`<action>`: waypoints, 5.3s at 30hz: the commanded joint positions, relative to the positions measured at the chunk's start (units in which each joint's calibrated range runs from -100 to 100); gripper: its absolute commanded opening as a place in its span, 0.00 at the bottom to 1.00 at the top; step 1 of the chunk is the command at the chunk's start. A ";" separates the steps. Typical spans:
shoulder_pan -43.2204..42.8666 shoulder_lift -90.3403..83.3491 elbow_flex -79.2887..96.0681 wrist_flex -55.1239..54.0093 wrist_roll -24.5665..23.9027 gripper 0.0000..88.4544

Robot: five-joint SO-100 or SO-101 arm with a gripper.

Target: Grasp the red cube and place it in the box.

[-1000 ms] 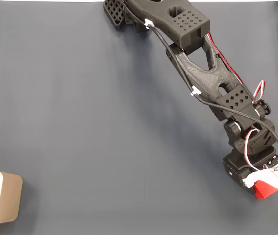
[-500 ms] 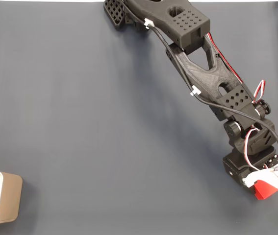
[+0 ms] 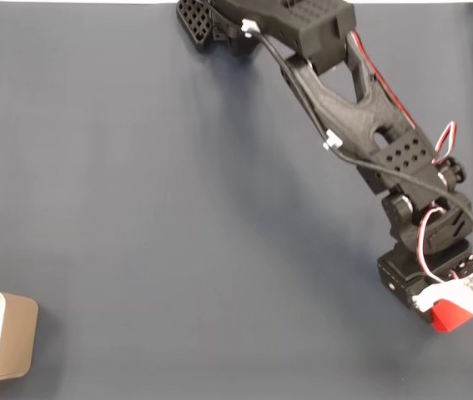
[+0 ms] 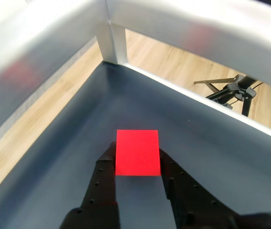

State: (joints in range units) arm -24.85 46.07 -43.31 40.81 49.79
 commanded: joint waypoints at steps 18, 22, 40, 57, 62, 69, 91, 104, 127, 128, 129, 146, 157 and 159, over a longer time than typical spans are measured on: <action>14.48 -22.24 4.81 3.53 0.49 0.00; 17.68 -23.19 4.81 3.29 0.83 0.00; 30.46 -27.87 4.81 3.04 0.24 0.00; 42.11 -28.13 4.71 1.57 0.44 0.00; 45.02 -27.09 4.53 0.99 0.34 0.00; 48.15 -25.36 4.26 -0.98 -0.10 0.00; 54.47 -15.74 -3.68 -1.63 0.63 0.00; 56.53 -10.80 -7.79 -1.63 0.88 0.00; 57.38 -9.24 -8.15 -2.45 1.22 0.00; 57.38 -9.16 -8.15 -2.53 1.27 0.00; 57.31 -9.16 -8.15 -2.53 1.27 0.00; 57.10 -8.90 -8.15 -3.02 1.81 0.43; 56.95 -9.16 -8.15 -3.60 1.86 0.49; 56.95 -9.16 -8.15 -3.68 1.86 0.49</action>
State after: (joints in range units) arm 32.12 37.91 -47.74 38.35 51.45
